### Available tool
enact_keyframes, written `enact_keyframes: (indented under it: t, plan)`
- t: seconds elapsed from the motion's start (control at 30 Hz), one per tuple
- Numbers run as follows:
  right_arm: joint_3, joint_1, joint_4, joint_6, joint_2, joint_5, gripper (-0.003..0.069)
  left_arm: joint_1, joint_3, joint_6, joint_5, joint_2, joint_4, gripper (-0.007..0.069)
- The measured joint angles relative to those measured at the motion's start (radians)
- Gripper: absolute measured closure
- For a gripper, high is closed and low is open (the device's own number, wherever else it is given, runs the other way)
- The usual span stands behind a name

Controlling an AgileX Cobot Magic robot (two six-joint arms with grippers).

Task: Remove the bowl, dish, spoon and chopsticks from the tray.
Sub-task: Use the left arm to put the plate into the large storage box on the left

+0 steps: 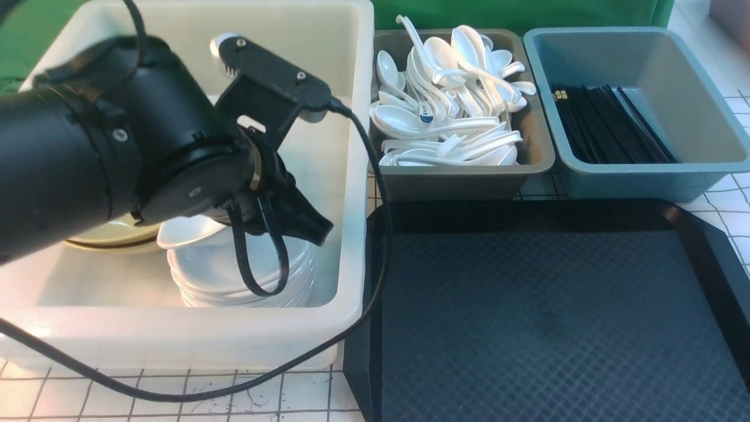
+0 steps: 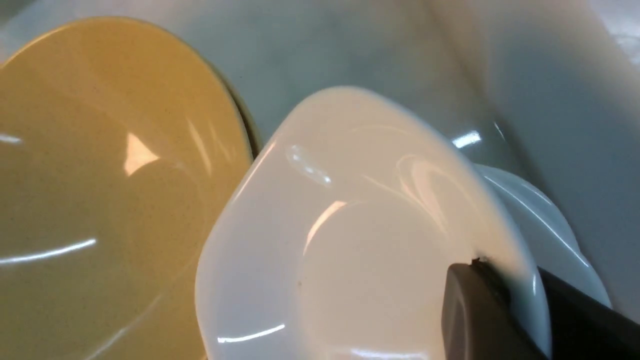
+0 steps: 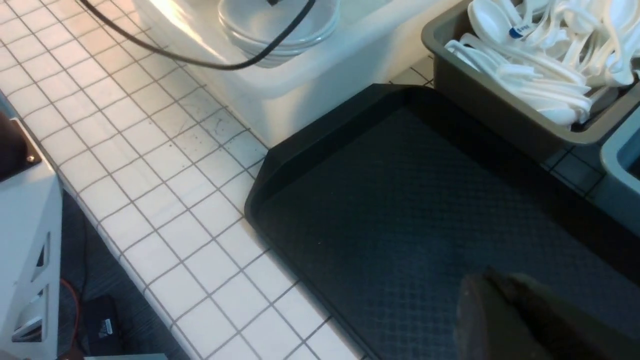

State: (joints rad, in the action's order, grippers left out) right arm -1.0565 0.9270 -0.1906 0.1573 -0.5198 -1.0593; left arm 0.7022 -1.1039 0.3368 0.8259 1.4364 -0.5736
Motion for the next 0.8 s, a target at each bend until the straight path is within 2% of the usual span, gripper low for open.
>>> enact_keyframes:
  t: [0.2, 0.27, 0.37, 0.57, 0.7, 0.8]
  plan:
    - [0.000, 0.000, 0.010, -0.001, 0.000, 0.001, 0.0612, -0.002, 0.005, -0.001, -0.004, 0.020, 0.010, 0.0603]
    - [0.000, 0.000, 0.018, -0.002, 0.000, 0.001, 0.0612, -0.004, 0.005, 0.000, -0.003, 0.020, 0.039, 0.0577]
    - [0.000, 0.000, 0.028, -0.002, 0.000, 0.001, 0.0612, -0.004, 0.006, 0.000, 0.005, 0.020, 0.084, 0.0489]
    - [0.000, 0.000, 0.030, -0.002, 0.000, -0.004, 0.0612, -0.004, 0.006, 0.026, 0.030, -0.001, 0.092, 0.0219]
    - [0.000, 0.000, 0.030, -0.002, 0.000, -0.039, 0.0612, 0.027, 0.006, 0.058, 0.040, -0.114, 0.100, 0.0045]
    - [0.000, 0.000, 0.030, -0.001, 0.000, -0.077, 0.0612, 0.067, 0.006, 0.118, 0.057, -0.226, 0.139, 0.0011]
